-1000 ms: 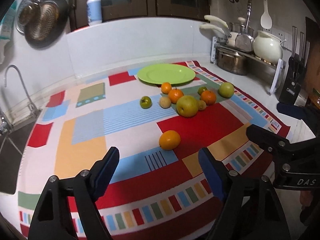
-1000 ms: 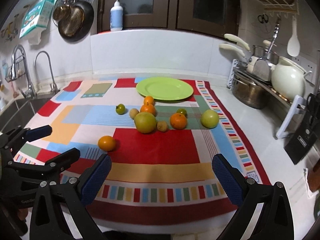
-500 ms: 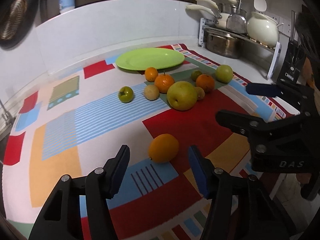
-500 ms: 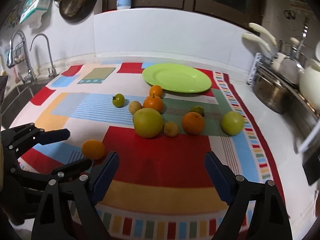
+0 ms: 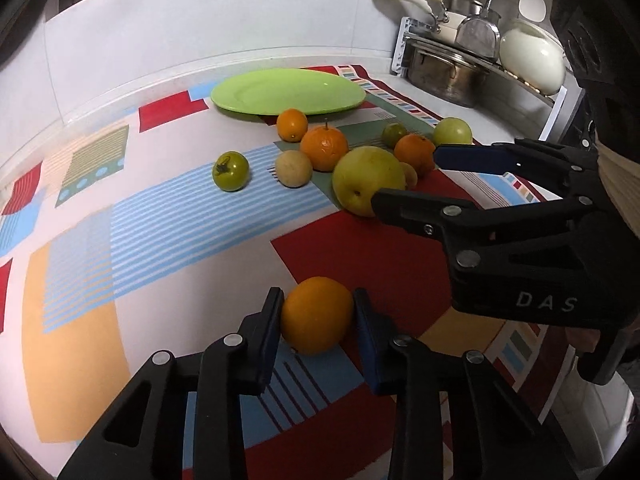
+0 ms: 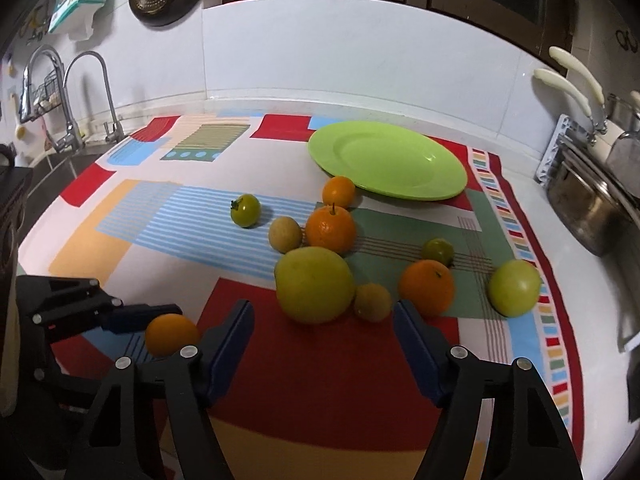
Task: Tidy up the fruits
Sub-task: 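Grasp the small orange with the left gripper while the right grasps the large yellow-green fruit, then carry the orange and yellow-green fruit in both grippers over the green plate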
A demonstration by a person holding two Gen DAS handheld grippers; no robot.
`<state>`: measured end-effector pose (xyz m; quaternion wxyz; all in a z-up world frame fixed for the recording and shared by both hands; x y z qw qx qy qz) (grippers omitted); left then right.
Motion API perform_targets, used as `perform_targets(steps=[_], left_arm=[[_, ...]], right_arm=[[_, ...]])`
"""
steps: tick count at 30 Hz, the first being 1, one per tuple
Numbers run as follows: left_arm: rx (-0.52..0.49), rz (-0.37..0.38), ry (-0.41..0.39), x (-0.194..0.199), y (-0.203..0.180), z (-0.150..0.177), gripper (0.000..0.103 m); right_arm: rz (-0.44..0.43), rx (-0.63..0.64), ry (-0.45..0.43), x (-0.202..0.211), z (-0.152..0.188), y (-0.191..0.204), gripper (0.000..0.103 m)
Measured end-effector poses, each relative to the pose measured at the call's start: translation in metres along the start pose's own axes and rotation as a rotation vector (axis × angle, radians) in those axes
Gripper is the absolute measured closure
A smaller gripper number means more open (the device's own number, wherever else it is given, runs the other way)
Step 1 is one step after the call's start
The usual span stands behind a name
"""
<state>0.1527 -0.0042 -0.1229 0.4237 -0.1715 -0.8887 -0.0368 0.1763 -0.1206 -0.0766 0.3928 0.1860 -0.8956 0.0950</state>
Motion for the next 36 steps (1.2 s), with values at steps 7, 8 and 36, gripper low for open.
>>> perform_targets(steps=[7,8,36], left_arm=[[0.014,-0.054,-0.027,0.007,0.018,-0.015,0.069],[0.01,-0.065,-0.03,0.008,0.021,-0.018,0.069],[-0.064,0.041,-0.11,0.018,0.051,-0.085,0.069]], right_arm=[[0.0,0.011,0.01,-0.015,-0.012,0.004,0.035],[0.002,0.013,0.016,-0.018,-0.014,0.005,0.036],[0.102,-0.146,-0.041,0.004,-0.047,-0.003,0.052]])
Point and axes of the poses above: each gripper's, at about its wrist camera, not at the fingertips, and x roughly against the way its jaws point, y to its left, z to its underside, the point moved 1 cm from there along -x, roughly the way its jaws point, and after that the axes turned 1 degree about -x, right-handed, at the moved point
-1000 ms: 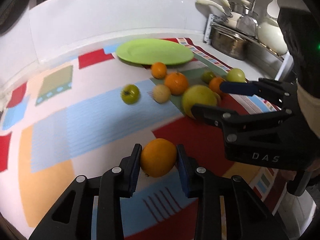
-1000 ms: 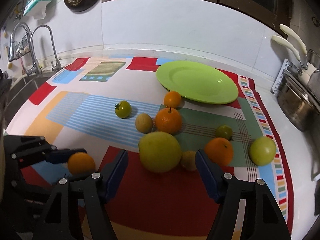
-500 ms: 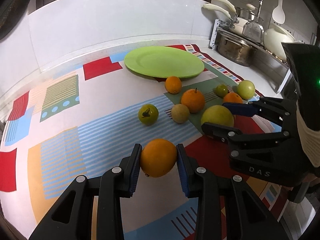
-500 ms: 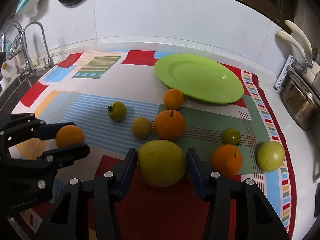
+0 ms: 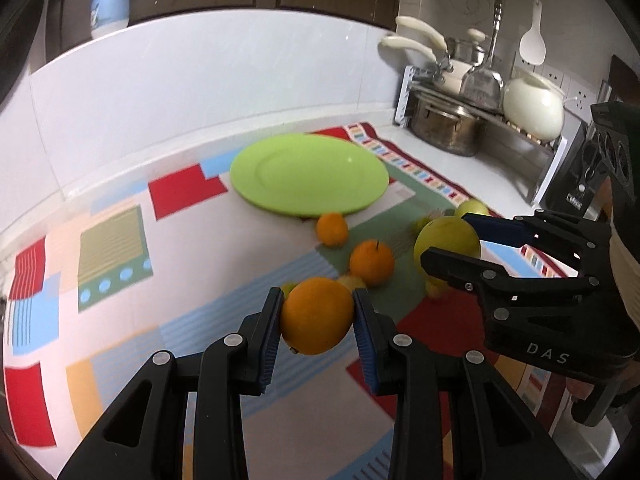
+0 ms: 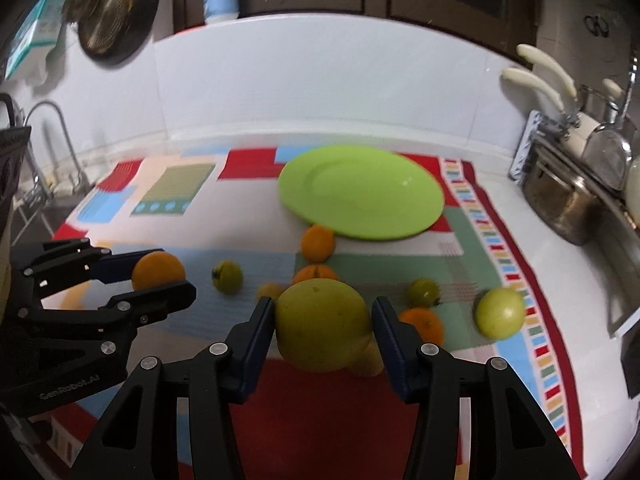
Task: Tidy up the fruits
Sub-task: 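Carry the orange and yellow-green fruit in both grippers over the green plate, then lower both fruits onto the green plate and open both grippers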
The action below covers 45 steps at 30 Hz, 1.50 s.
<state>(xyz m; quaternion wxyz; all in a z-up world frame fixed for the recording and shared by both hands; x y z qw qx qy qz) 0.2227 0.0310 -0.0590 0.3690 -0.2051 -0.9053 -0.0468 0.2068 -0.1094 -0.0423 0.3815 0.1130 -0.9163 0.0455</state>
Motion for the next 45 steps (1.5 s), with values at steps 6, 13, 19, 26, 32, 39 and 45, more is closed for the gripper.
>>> perform_targets(steps=[6,13,19,26,32,39,45], left_arm=[[-0.023,-0.024,-0.046,-0.009,-0.002,-0.034,0.069],[-0.014,-0.045,-0.076,-0.028,0.004,-0.077,0.069],[-0.009,-0.035,-0.063,-0.061,0.013,-0.106,0.069],[-0.012,-0.016,0.005,-0.11,0.021,-0.119,0.069],[-0.049,-0.003,0.07,-0.15,0.025,-0.117,0.069],[-0.049,0.014,0.133,-0.178,0.035,-0.116,0.069],[-0.058,0.01,0.161,-0.188,0.037,-0.113,0.068]], right_arm=[[0.021,0.022,-0.043,-0.001,-0.028,-0.016,0.052],[-0.016,0.049,-0.067,-0.018,-0.071,-0.04,0.052],[-0.049,0.049,-0.061,-0.044,-0.097,-0.057,0.052],[-0.063,0.014,-0.017,-0.085,-0.107,-0.074,0.052],[-0.062,0.011,0.05,-0.123,-0.103,-0.083,0.052],[-0.069,0.018,0.116,-0.155,-0.104,-0.089,0.052],[-0.077,0.019,0.143,-0.167,-0.105,-0.09,0.052]])
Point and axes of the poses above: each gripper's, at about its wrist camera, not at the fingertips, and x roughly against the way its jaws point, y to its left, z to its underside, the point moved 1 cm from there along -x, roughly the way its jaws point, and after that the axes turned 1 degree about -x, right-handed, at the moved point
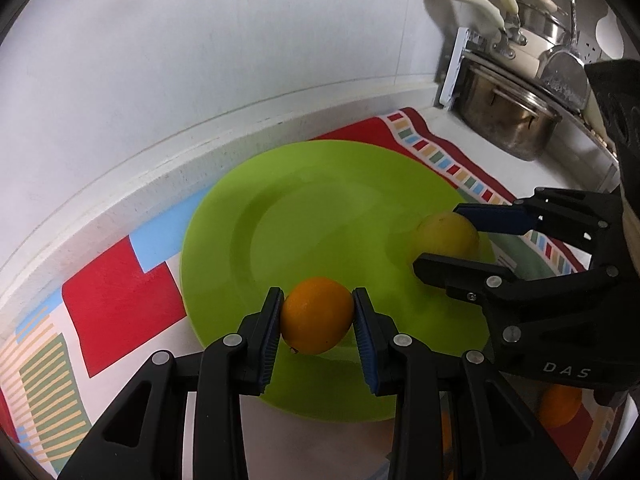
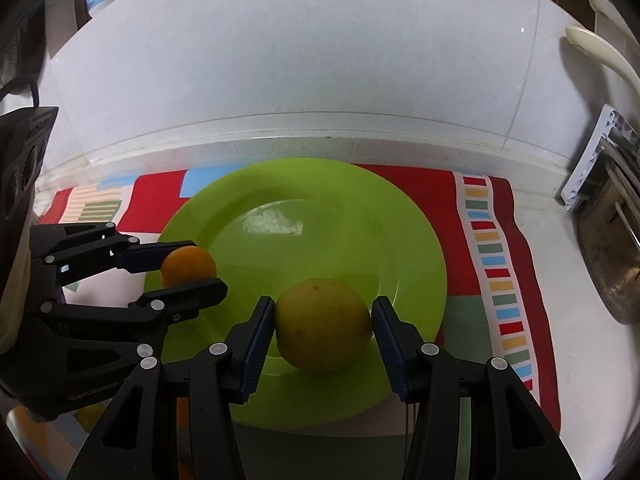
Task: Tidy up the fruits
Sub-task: 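Lower both fruits onto the green plate and open both grippers, then withdraw both grippers from the plate toward the remaining fruits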
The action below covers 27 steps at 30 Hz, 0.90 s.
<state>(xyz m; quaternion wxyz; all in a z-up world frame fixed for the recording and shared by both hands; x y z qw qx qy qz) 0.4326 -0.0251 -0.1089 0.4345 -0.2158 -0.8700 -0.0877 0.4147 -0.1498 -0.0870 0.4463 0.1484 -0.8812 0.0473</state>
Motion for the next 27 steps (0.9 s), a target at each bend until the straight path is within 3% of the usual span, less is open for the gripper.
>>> perform_targets(steps=[8,16,27], left_arm=[[0.006,-0.038,-0.054,0.026,0.0,0.002,0.05],[0.024,-0.119,-0.155,0.092,-0.015,0.021,0.031],[0.055,-0.169,-0.256,0.174,-0.028,0.066,0.018]], right_arm=[[0.013,0.001,-0.015,0.012,-0.004,0.004,0.051],[0.09,-0.014,-0.139,0.074,0.005,0.018,0.046],[0.204,-0.048,-0.299,0.159,0.05,0.053,0.027]])
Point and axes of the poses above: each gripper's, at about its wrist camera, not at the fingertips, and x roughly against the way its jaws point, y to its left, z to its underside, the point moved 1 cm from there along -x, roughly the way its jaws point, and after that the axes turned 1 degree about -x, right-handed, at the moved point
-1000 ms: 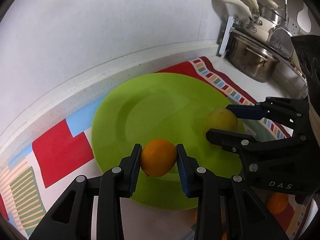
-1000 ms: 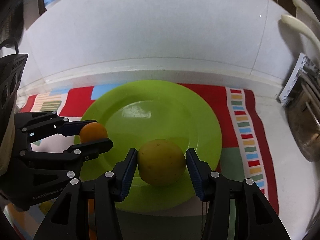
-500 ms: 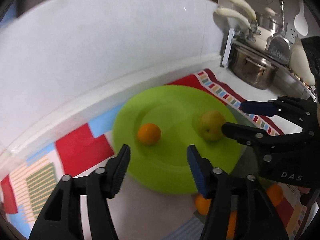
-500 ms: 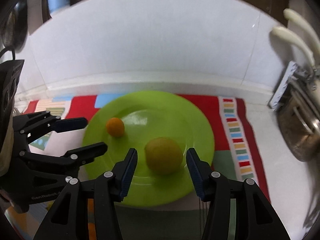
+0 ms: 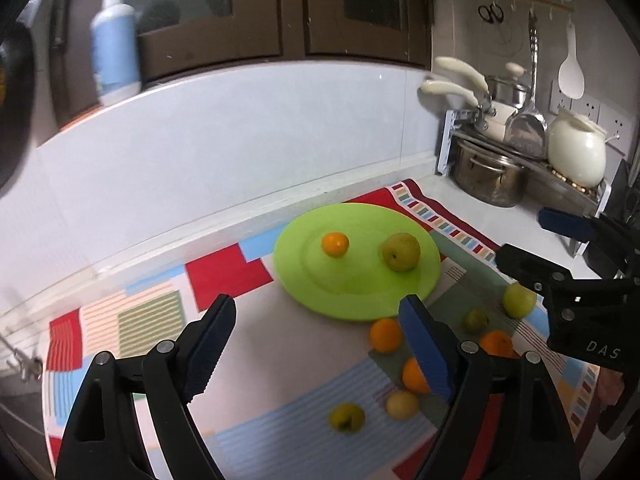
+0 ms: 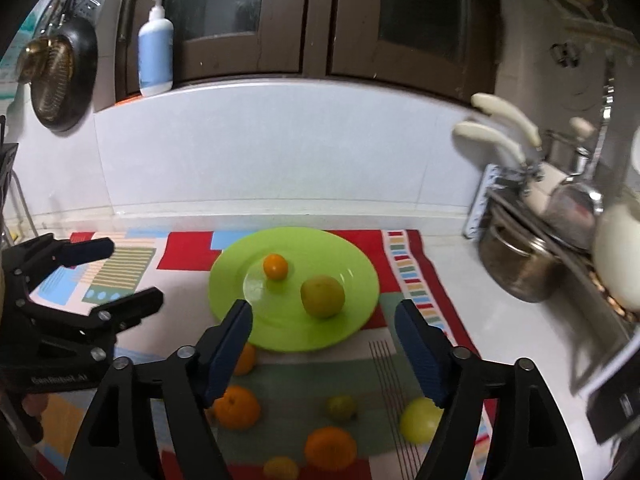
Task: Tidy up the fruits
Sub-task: 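Withdraw both grippers from the plate toward the remaining fruits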
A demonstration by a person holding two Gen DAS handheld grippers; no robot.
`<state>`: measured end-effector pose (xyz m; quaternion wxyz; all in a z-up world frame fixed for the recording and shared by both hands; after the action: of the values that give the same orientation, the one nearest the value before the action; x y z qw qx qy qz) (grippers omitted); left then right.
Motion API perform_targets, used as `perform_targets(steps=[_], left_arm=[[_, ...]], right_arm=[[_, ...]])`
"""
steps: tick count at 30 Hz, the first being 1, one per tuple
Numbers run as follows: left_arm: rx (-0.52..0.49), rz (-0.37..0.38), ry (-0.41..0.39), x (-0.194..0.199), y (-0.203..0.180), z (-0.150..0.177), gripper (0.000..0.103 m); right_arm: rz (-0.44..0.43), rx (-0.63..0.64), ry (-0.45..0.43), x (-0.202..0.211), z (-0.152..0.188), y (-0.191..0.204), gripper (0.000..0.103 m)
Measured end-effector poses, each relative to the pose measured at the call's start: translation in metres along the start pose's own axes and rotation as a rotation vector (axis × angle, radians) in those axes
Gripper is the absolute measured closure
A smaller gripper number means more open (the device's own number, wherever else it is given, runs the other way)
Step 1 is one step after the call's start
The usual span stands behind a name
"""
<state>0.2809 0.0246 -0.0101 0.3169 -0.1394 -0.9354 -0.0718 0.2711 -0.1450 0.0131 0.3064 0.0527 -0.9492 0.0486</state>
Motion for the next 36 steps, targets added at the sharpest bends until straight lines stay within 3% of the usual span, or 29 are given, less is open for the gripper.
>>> perform_targets(steps=[8,15,25,32,36], left_arm=[[-0.047,-0.03,-0.043,0.041,-0.002,0.025,0.014],[-0.107,-0.023,-0.034,0.05,-0.001,0.048,0.013],[-0.193,0.008,-0.011,0.034,0.001,0.075,0.013],[-0.218,0.064,0.056,0.006,-0.002,0.087,0.013],[-0.233,0.092,0.092,-0.011,-0.006,0.093,0.02]], right_arm=[[0.066,-0.087,-0.042,0.047,0.027,0.009,0.023],[0.113,-0.11,-0.039,0.064,0.052,0.024,0.023],[0.119,-0.17,0.061,0.051,0.09,0.038,0.023],[0.142,-0.181,0.12,0.036,0.106,0.04,0.024],[0.136,-0.196,0.159,0.024,0.113,0.035,0.03]])
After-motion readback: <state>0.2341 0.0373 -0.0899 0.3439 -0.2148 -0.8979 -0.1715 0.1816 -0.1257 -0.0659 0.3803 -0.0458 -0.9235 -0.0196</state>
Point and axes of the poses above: each gripper's, at about its wrist camera, not at the fingertips, and x roughly against the way its jaws point, y to its left, z to its underside, the point moved 1 cm from there along -x, roughly the way its jaws point, and after that the axes turned 1 degree about -x, right-handed, at the moved point
